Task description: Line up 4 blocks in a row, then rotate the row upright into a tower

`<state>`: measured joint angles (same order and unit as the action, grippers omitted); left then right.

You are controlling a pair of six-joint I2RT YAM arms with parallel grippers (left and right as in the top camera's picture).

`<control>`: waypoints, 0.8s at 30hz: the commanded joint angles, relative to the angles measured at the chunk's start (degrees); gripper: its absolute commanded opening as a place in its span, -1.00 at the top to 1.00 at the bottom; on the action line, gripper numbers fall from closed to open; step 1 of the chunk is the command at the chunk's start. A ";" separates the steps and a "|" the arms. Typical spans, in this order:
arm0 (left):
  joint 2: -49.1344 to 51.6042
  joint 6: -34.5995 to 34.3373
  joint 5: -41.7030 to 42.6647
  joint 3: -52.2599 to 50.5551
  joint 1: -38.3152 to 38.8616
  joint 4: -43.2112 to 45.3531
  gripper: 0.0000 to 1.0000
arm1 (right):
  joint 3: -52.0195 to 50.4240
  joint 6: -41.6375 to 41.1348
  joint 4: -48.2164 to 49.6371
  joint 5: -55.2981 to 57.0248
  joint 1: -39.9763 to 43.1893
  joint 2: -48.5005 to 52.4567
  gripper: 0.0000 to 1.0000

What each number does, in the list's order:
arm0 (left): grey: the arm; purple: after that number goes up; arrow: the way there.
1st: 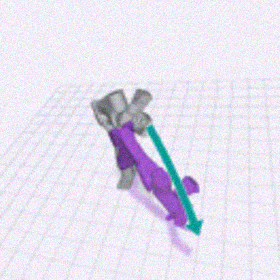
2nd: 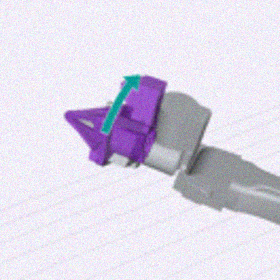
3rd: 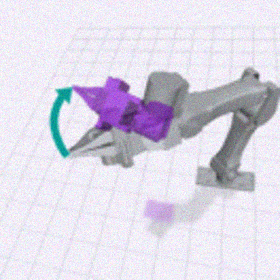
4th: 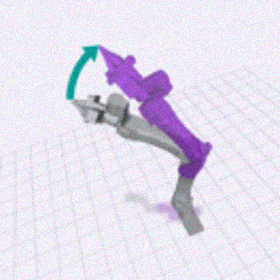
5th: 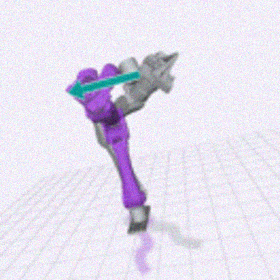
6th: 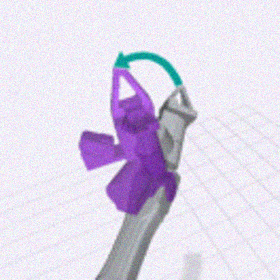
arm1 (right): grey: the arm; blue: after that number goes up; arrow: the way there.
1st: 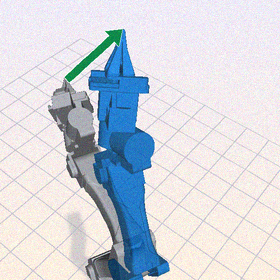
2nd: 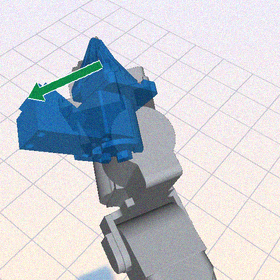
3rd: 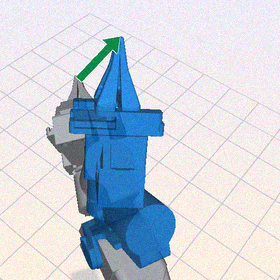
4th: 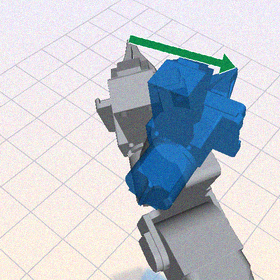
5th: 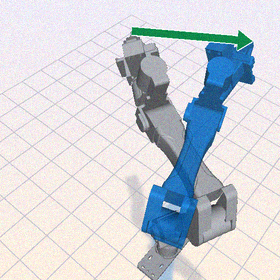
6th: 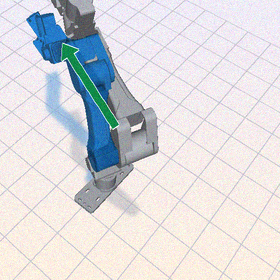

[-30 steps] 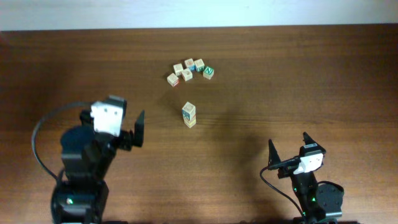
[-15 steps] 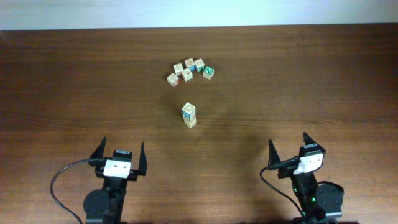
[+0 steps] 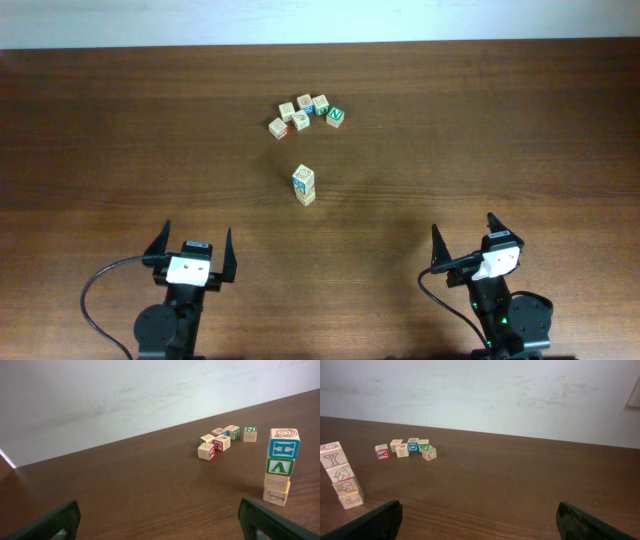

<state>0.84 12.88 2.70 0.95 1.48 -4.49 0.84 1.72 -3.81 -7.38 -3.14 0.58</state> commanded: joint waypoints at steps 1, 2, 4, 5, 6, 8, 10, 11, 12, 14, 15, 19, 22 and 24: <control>-0.55 0.92 -0.61 -0.46 0.00 0.07 -0.98 | -0.52 -0.24 0.00 0.33 0.22 -0.37 -0.96; -0.55 0.92 -0.61 -0.46 0.00 0.09 -0.98 | -0.52 -0.24 -0.02 0.33 0.22 -0.39 -0.96; -0.55 0.92 -0.61 -0.46 0.00 0.07 -0.98 | -0.52 -0.24 -0.02 0.33 0.22 -0.39 -0.96; -0.55 0.92 -0.61 -0.46 0.00 0.07 -0.99 | -0.52 -0.24 -0.02 0.33 0.22 -0.39 -0.96; -0.55 0.92 -0.61 -0.46 0.00 0.07 -0.98 | -0.52 -0.24 0.00 0.33 0.22 -0.39 -0.96; -0.55 0.92 -0.61 -0.46 0.00 0.07 -0.99 | -0.52 -0.22 -0.02 0.33 0.22 -0.37 -0.96; -0.55 0.92 -0.61 -0.46 0.00 0.07 -0.98 | -0.52 -0.22 0.00 0.33 0.22 -0.39 -0.96; -0.55 0.92 -0.61 -0.46 0.00 0.07 -0.98 | -0.52 -0.22 -0.02 0.33 0.22 -0.39 -0.97; -0.55 0.92 -0.61 -0.46 0.00 0.07 -0.98 | -0.52 -0.22 0.00 0.33 0.22 -0.37 -0.96; -0.55 0.92 -0.61 -0.46 0.00 0.07 -0.98 | -0.52 -0.24 -0.02 0.33 0.22 -0.39 -0.96; -0.55 0.92 -0.61 -0.46 0.00 0.09 -0.98 | -0.52 -0.24 -0.02 0.33 0.22 -0.39 -0.97; -0.55 0.92 -0.61 -0.46 0.00 0.07 -0.98 | -0.52 -0.22 -0.02 0.33 0.22 -0.37 -0.96; -0.55 0.92 -0.61 -0.46 0.00 0.07 -0.98 | -0.52 -0.24 -0.02 0.33 0.22 -0.39 -0.96; -0.55 0.92 -0.61 -0.46 0.00 0.07 -0.98 | -0.52 -0.24 0.00 0.33 0.22 -0.39 -0.96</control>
<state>0.84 12.88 2.70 0.95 1.48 -4.49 0.84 1.69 -3.79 -7.38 -3.14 0.58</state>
